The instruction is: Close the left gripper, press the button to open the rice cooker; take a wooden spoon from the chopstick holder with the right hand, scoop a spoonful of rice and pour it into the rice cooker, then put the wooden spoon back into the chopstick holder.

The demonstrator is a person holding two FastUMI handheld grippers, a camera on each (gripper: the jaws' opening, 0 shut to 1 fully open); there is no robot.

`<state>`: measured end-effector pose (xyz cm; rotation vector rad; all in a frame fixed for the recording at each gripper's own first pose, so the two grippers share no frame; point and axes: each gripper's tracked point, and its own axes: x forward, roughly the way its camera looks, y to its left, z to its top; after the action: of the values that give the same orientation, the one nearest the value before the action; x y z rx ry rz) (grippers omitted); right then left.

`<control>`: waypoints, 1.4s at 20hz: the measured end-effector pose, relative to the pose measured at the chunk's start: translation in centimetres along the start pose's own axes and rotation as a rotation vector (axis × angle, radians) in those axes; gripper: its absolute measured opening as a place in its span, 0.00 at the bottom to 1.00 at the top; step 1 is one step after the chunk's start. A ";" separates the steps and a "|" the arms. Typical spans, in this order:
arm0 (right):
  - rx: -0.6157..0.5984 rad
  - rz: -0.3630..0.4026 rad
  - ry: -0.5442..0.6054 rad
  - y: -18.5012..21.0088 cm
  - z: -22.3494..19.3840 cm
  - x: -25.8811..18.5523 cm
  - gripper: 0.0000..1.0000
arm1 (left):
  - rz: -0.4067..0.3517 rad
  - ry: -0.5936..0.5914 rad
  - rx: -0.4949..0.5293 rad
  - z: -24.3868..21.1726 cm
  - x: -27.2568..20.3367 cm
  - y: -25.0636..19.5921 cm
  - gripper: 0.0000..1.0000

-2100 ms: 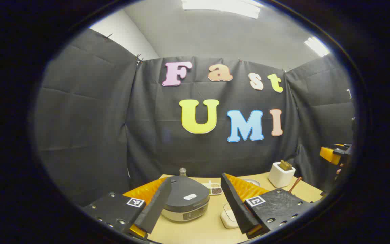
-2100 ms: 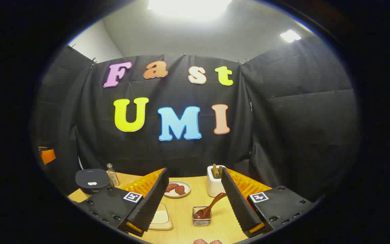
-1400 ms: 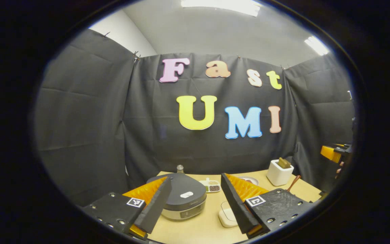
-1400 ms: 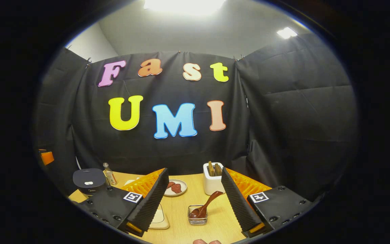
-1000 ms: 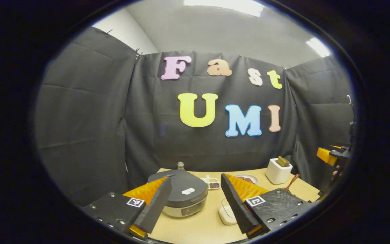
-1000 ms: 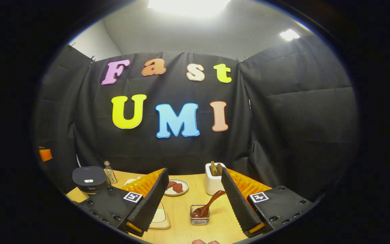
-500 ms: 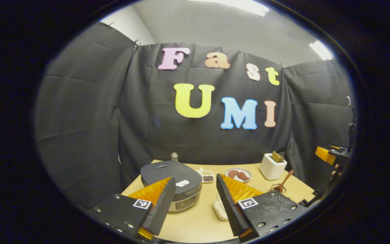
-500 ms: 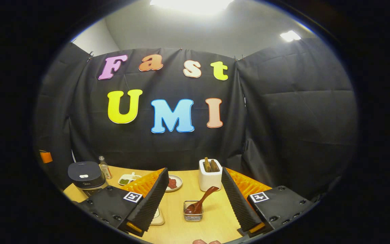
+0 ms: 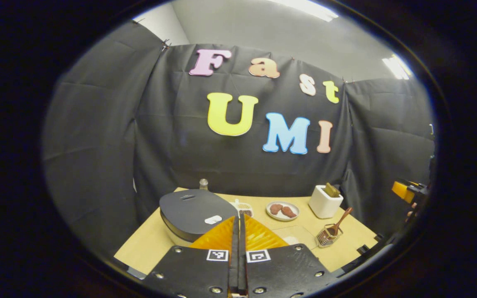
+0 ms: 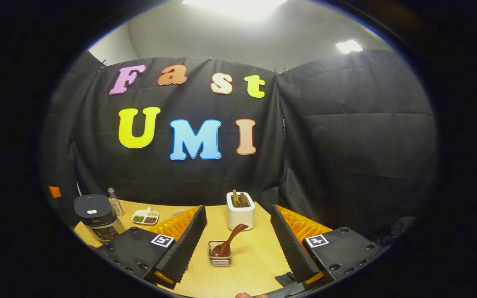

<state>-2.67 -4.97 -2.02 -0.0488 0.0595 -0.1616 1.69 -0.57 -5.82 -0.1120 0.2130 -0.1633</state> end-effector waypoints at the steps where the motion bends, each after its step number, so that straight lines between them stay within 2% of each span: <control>1: 0.003 -0.001 -0.004 0.1 0.1 0.0 0.97 | 0.000 0.012 0.004 0.0 0.3 0.3 0.01; 4: 0.000 0.002 -0.009 0.6 0.2 -0.2 0.97 | -0.002 0.055 0.022 0.5 1.8 1.7 0.00; 7: -0.002 0.002 -0.015 0.6 0.2 -0.2 0.97 | 0.028 0.099 0.031 1.2 4.2 3.9 0.00; 11: 0.005 -0.019 -0.014 0.2 0.1 -0.1 0.96 | 0.039 0.199 0.033 0.2 8.0 6.1 0.01; 17: 0.013 -0.080 0.024 -1.8 -1.7 -1.4 0.97 | -0.010 0.377 -0.005 -3.8 14.5 9.0 0.01; 22: 0.014 -0.135 0.068 -4.0 -2.9 -2.7 0.97 | -0.068 0.504 -0.027 -8.2 18.9 9.1 0.01; 28: 0.044 -0.168 0.129 -5.3 -4.3 -2.6 0.99 | -0.081 0.547 -0.051 -9.9 21.9 8.8 0.01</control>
<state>-6.38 -9.94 -5.84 0.0012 0.1810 -0.3341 21.91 3.33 -20.99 -0.1251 0.7588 -0.2680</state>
